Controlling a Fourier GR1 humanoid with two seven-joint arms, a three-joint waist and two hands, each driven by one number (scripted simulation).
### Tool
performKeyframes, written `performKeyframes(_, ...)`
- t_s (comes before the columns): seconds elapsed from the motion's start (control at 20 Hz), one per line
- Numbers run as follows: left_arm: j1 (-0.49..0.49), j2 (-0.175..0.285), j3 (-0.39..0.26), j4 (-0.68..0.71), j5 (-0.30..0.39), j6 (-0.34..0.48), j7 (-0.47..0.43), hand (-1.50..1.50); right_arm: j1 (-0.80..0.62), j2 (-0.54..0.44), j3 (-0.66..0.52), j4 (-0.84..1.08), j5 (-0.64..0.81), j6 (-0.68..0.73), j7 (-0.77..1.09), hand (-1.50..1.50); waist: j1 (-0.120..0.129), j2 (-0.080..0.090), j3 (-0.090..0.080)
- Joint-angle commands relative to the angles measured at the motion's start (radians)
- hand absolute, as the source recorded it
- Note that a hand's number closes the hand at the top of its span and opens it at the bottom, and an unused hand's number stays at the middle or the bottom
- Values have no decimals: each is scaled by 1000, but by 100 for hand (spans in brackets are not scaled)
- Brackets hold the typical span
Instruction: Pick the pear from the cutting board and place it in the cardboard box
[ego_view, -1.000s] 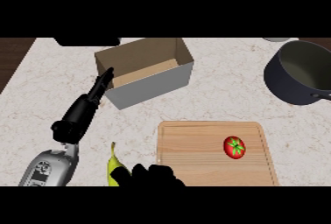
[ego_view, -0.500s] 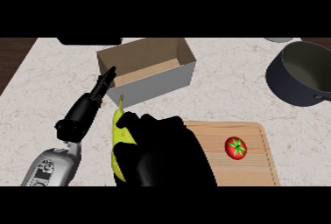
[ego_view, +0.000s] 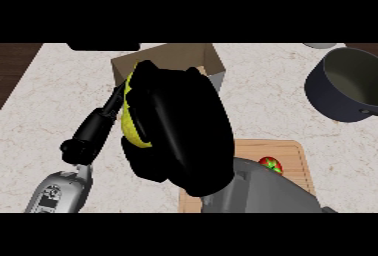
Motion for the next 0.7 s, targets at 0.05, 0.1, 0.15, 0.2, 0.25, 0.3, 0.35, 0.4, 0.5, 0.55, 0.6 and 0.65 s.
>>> performKeyframes(0.05,0,-26,-27,34,0,-20,62,0,-120,0,-43,229,-28,-75,-43,150,3,9,-6)
performKeyframes(0.1,-8,-31,-13,108,-10,-13,0,0,-132,0,-85,236,0,-58,-74,150,-6,10,-6)
performKeyframes(0.15,35,-3,-11,33,27,-57,32,0,-182,0,-116,310,-11,-85,-72,150,10,10,-6)
performKeyframes(0.2,36,-22,-18,69,-6,-28,-5,0,-77,0,-81,308,16,-127,-145,150,-4,10,-5)
performKeyframes(0.25,47,-24,-34,-20,8,-36,72,0,-168,0,-97,360,3,-128,-110,150,7,8,-5)
performKeyframes(0.3,44,-39,-40,57,-20,-19,2,0,-209,0,-107,440,-11,-140,-119,150,11,13,-6)
performKeyframes(0.35,26,-37,-39,66,-17,-28,16,0,-215,0,-105,472,-6,-141,-151,150,8,13,-6)
performKeyframes(0.4,-1,-43,-40,43,-33,-10,60,0,-152,0,-47,496,21,-200,-169,150,5,12,-5)
performKeyframes(0.5,-25,-41,-12,74,-10,-23,65,0,-210,0,-81,572,-8,-205,-198,150,5,14,-6)
performKeyframes(0.55,-4,-29,-13,74,0,-50,24,0,-250,0,-31,606,-30,-240,-144,150,15,13,-6)
performKeyframes(0.6,4,-44,-22,65,-8,-35,38,0,-235,0,-21,651,-22,-267,-164,150,17,14,-6)
performKeyframes(0.65,0,-42,-30,53,-19,-32,68,0,-232,0,-68,703,-30,-267,-217,150,15,15,-6)
